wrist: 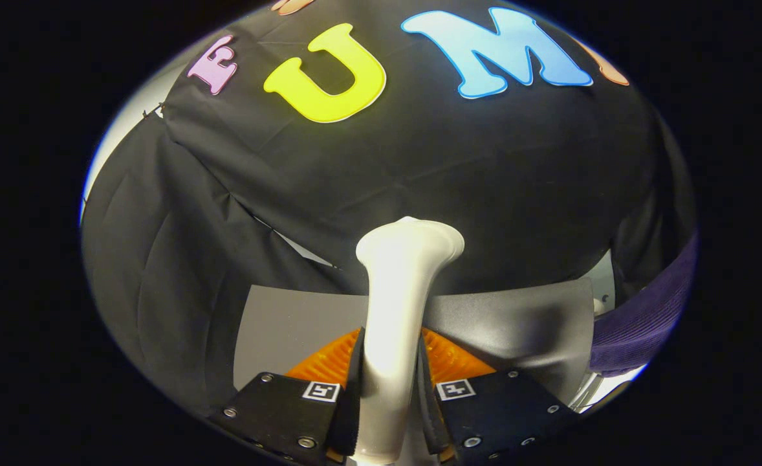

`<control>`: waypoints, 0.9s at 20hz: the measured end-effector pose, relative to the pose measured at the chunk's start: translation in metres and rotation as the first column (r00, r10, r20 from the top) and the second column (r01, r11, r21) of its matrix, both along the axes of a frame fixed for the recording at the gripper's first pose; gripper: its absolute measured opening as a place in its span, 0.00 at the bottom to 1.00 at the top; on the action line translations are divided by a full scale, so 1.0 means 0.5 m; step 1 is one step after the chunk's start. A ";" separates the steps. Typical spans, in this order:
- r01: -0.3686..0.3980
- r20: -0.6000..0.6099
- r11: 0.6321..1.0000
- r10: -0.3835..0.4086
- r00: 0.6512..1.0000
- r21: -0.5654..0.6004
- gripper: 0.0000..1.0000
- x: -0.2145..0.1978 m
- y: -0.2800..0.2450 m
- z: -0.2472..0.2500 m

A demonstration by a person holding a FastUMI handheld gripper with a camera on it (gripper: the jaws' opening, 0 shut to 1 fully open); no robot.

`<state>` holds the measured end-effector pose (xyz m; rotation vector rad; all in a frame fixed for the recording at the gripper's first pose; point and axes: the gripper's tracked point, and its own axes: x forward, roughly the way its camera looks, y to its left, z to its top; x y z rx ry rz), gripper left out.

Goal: Iron the clothes twice with a garment steamer, once on the left side and once on the right side.

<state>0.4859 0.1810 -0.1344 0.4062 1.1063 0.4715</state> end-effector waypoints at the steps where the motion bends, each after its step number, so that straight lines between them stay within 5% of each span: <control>1: -0.014 0.018 1.000 0.014 1.000 0.008 0.38 -0.010 0.003 0.009; 18: 0.011 0.283 0.999 0.000 0.959 -0.040 0.35 -0.255 -0.107 0.176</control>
